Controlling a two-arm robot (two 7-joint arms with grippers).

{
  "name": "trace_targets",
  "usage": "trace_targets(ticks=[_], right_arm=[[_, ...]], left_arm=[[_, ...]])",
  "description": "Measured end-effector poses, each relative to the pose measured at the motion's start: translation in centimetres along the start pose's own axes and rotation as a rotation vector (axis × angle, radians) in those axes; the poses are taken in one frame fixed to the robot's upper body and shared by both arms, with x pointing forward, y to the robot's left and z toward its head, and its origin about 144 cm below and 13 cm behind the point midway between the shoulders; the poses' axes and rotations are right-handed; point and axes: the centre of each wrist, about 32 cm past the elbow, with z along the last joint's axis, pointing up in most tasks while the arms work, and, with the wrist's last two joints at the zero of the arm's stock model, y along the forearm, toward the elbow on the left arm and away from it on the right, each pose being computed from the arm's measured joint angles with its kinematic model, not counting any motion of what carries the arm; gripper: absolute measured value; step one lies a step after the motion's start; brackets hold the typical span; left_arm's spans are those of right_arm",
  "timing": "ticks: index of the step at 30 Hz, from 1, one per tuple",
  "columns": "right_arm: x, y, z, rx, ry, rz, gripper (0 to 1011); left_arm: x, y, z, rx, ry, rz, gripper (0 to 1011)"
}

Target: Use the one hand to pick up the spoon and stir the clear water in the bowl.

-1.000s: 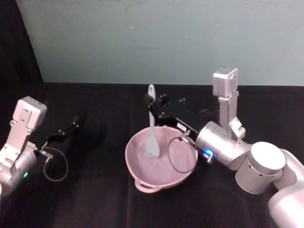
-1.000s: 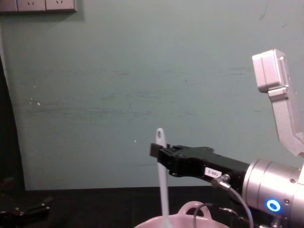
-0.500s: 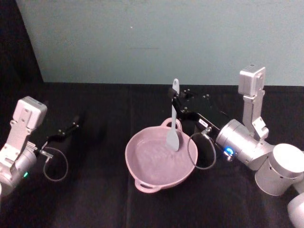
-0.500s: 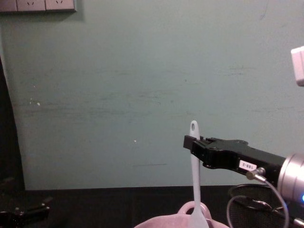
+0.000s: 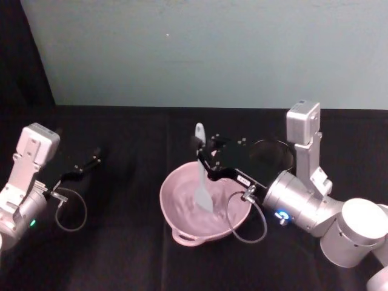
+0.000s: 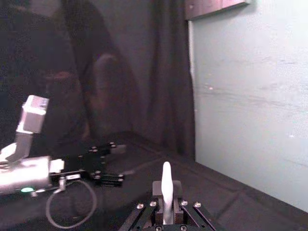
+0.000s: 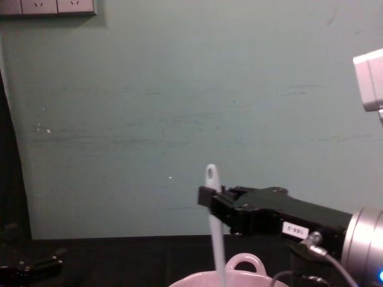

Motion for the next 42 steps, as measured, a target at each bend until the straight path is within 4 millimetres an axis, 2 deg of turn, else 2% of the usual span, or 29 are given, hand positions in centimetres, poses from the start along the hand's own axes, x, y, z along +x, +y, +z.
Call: trace_targets(ticks=[5, 14, 24, 34, 42], right_arm=[[-0.8, 0.6, 0.0, 0.004, 0.007, 0.034, 114], [-1.1, 2.0, -0.5, 0.008, 0.038, 0.043, 114], [0.7, 3.2, -1.0, 0.001, 0.036, -0.028, 114], [2.8, 2.3, -0.2, 0.003, -0.009, -0.097, 114], [2.8, 1.1, 0.1, -0.002, -0.023, -0.095, 114]], left_arm=[[0.0, 0.0, 0.0, 0.0, 0.0, 0.0, 1005], [0.0, 0.0, 0.0, 0.0, 0.0, 0.0, 1005], [0.0, 0.0, 0.0, 0.0, 0.0, 0.0, 1005], [0.0, 0.0, 0.0, 0.0, 0.0, 0.0, 1005], [0.0, 0.0, 0.0, 0.0, 0.0, 0.0, 1005]])
